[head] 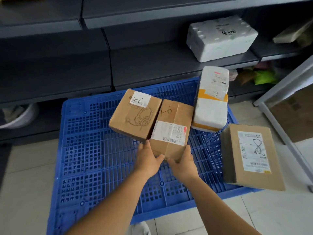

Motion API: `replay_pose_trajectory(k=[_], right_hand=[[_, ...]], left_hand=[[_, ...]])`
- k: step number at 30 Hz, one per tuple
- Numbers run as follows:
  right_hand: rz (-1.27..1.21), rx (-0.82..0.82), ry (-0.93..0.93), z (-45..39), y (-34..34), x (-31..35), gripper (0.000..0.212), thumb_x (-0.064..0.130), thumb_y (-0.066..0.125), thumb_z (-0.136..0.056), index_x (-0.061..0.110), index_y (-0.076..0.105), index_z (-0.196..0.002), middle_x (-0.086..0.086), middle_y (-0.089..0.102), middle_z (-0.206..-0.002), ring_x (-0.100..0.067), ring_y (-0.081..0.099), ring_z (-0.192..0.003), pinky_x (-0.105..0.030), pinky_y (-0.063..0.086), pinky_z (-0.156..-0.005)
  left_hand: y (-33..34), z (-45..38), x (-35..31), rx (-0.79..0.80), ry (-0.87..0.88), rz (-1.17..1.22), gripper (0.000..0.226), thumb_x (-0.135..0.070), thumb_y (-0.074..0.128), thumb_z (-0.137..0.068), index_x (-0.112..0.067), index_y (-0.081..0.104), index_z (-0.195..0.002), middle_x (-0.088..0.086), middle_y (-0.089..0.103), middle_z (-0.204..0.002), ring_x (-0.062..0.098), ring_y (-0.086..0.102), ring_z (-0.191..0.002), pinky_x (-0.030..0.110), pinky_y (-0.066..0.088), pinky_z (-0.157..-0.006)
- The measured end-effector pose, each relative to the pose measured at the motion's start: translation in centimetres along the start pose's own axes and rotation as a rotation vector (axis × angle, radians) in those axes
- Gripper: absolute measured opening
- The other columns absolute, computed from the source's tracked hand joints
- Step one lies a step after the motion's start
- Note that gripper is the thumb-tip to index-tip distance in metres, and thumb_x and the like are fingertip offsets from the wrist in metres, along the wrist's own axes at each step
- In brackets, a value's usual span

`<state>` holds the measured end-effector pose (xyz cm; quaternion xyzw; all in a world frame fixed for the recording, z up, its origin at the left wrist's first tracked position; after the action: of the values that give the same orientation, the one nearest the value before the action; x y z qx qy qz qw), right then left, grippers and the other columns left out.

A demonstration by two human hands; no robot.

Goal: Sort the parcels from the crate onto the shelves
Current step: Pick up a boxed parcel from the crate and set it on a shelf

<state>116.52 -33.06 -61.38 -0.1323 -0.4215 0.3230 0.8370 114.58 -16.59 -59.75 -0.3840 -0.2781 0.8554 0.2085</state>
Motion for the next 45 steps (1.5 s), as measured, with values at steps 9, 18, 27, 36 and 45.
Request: replay_pose_trajectory(k=[9,18,27,36,45], right_hand=[[-0.007,0.021,-0.037,4.5,-2.7,-1.4,0.081,0.023,0.068,-0.087,0.022,0.015,-0.149,-0.005,0.034,-0.133,-0.012,0.042,-0.095,-0.025,0.041,-0.074],[0.012,0.067,-0.255,11.8,-7.1,1.8,0.091,0.026,0.072,-0.084,0.027,0.013,-0.151,0.005,0.031,-0.121,-0.01,0.045,-0.098,-0.022,0.041,-0.072],[0.064,0.17,-0.576,22.3,-7.7,10.1,0.093,0.03,0.071,-0.083,0.034,0.008,-0.152,0.008,0.028,-0.12,-0.011,0.049,-0.103,-0.03,0.052,-0.077],[0.14,0.347,-0.847,35.7,0.0,18.5,0.09,0.027,0.069,-0.085,0.033,0.01,-0.152,0.005,0.031,-0.13,-0.005,0.042,-0.099,-0.009,0.038,-0.062],[0.174,0.554,-1.034,53.7,13.5,21.5,0.093,0.03,0.071,-0.082,0.033,0.009,-0.152,0.004,0.031,-0.127,-0.01,0.047,-0.106,-0.029,0.046,-0.091]], left_hand=[[1.5,6.0,0.8,-0.041,-0.071,0.299,0.055,-0.015,0.075,-0.08,-0.02,0.048,-0.128,-0.003,0.056,-0.112,0.008,0.053,-0.088,0.01,0.04,-0.063],[-1.1,15.8,-1.1,-0.292,-0.009,0.481,0.063,-0.018,0.077,-0.076,-0.023,0.049,-0.132,-0.004,0.055,-0.121,0.012,0.058,-0.101,0.013,0.043,-0.069],[-8.8,28.1,-0.7,-0.622,0.052,0.604,0.054,-0.023,0.076,-0.077,-0.039,0.049,-0.122,-0.018,0.053,-0.108,-0.004,0.057,-0.094,0.013,0.046,-0.074],[-18.0,41.9,6.4,-0.961,0.043,0.692,0.051,-0.016,0.076,-0.077,-0.037,0.054,-0.119,-0.012,0.053,-0.107,-0.003,0.062,-0.087,0.011,0.05,-0.072],[-24.9,60.1,19.4,-1.244,-0.079,0.62,0.06,-0.021,0.077,-0.077,-0.037,0.05,-0.127,-0.019,0.048,-0.106,-0.005,0.055,-0.095,0.002,0.04,-0.068]])
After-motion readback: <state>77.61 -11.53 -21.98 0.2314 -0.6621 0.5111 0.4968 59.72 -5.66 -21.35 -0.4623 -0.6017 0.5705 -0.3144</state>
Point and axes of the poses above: each hand's wrist, its own z-axis away from the middle knuckle, its own y-axis out of the palm, x = y × z, the point moved 10 cm from there along -z, towards the middle knuckle
